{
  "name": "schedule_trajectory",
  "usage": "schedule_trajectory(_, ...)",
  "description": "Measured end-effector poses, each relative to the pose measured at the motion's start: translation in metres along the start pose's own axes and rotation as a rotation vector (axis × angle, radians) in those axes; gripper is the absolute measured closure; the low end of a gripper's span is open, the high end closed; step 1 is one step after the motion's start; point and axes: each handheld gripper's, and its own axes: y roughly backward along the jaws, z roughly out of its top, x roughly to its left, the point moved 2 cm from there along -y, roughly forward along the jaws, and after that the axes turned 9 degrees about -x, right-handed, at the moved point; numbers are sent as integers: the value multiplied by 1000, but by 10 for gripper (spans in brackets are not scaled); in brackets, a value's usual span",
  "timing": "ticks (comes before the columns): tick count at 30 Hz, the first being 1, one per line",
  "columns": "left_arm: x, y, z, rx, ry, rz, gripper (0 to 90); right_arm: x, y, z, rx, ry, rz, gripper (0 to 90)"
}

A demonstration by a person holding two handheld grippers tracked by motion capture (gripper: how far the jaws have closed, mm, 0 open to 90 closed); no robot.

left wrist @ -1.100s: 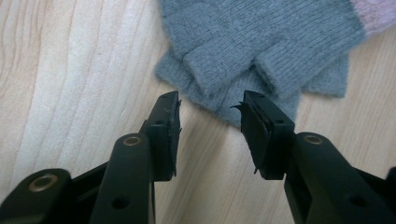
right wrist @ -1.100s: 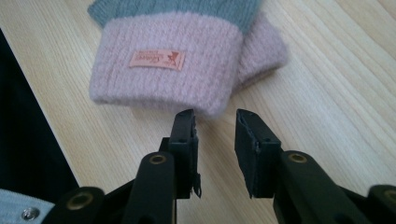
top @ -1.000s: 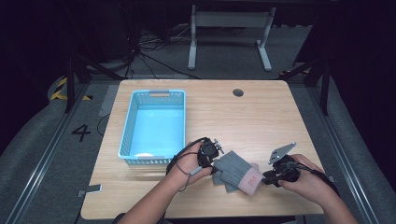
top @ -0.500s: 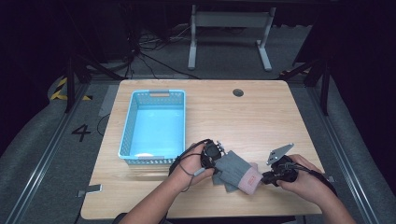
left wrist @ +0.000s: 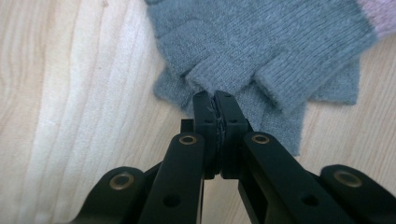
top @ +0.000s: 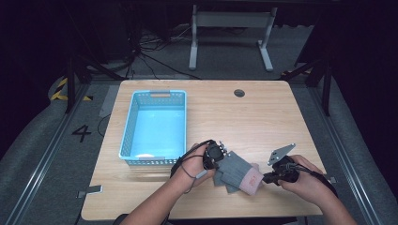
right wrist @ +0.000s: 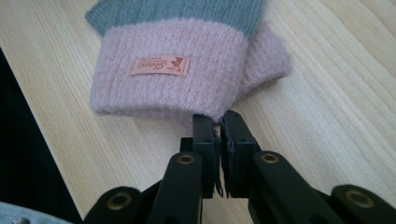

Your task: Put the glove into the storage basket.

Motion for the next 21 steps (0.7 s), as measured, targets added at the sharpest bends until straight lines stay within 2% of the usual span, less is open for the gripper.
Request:
schedule_trajectory(3,-2,8,1,-25,2,-2,891,1,4,2,-15,-19,-4,873)
schedule_trajectory(9,-7,24,-1,-49,3,-3,891,-2,13,8,-51,-8,-27,876)
schedule_trajectory(16,-19,38,-6,-60,1,-4,890,-8,18,18,-91,-6,-48,878)
schedule_trajectory(21,-26,42,-8,-62,0,-14,890,-14,19,24,-113,1,-58,879)
